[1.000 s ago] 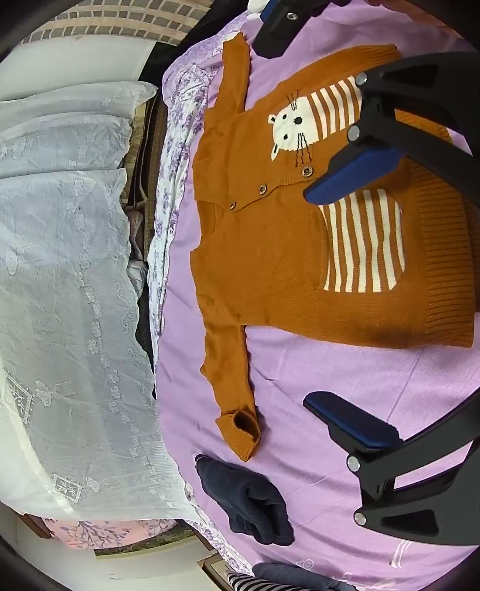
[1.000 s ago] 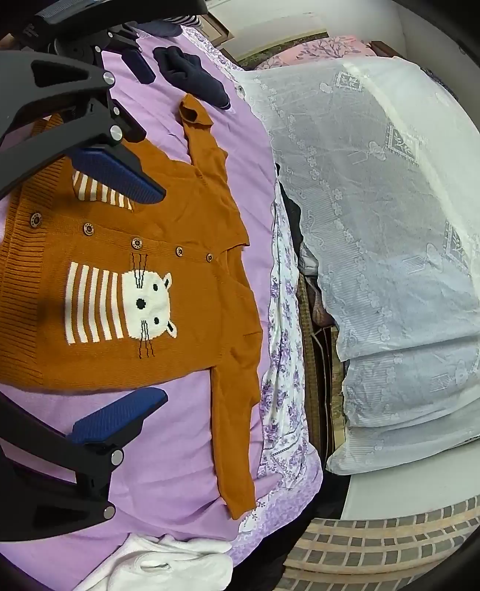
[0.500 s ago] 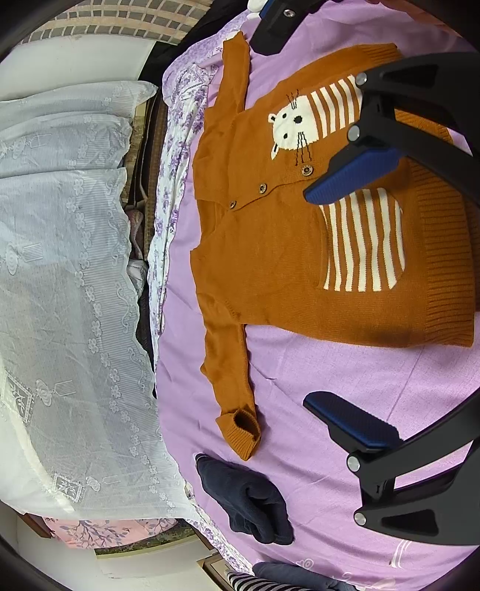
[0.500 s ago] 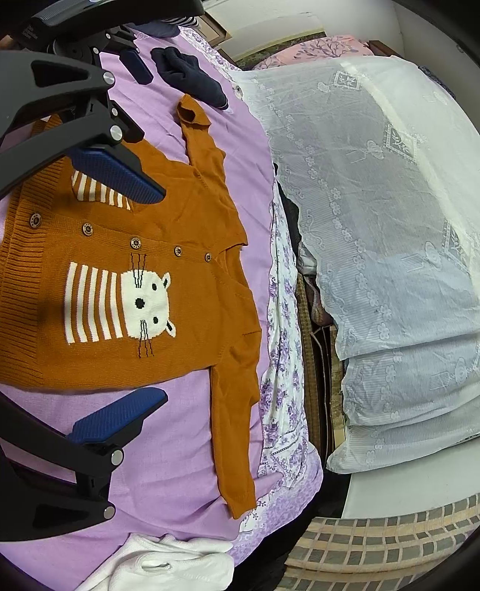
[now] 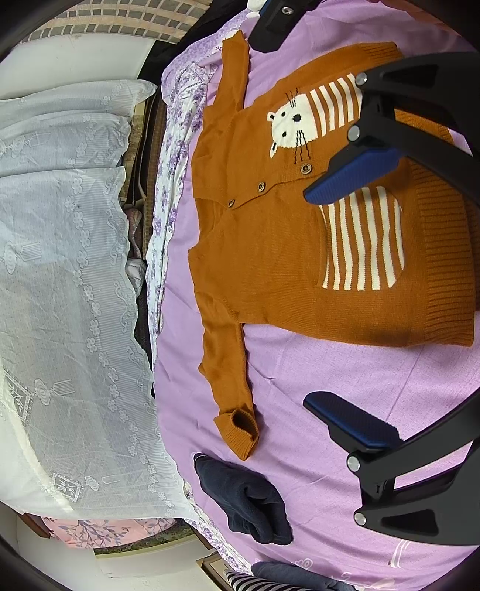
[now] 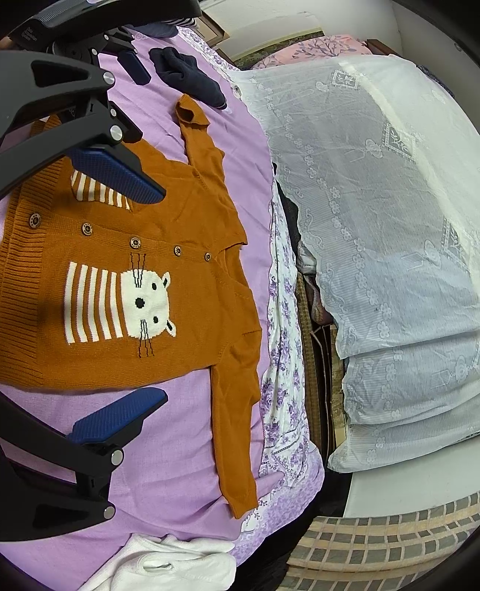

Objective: Fold small clothes

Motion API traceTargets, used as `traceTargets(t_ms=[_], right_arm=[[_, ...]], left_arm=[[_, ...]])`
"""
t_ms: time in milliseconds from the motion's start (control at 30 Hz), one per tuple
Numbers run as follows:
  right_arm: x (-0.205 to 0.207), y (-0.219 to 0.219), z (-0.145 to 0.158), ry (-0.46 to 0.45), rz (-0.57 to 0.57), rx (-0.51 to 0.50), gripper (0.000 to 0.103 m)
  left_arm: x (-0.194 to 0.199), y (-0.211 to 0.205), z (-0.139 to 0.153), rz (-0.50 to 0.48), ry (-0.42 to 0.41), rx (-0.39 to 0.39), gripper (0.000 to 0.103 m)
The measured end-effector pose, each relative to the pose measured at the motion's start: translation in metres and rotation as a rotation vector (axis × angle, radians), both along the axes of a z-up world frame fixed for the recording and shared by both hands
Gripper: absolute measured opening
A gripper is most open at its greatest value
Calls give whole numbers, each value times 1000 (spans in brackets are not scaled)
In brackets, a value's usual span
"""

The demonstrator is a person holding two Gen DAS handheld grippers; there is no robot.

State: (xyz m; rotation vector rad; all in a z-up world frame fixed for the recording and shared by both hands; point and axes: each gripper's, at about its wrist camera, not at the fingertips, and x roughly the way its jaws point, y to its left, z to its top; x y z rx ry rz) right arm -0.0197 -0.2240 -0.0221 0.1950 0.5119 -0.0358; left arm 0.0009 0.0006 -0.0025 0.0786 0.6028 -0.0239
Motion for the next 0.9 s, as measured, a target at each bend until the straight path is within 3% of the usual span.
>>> traceTargets(t_ms=[900], right_arm=[[-1,-3,-1,-4,-10,15,100]], left_arm=[[1,4,-2,1,3,-5,99]])
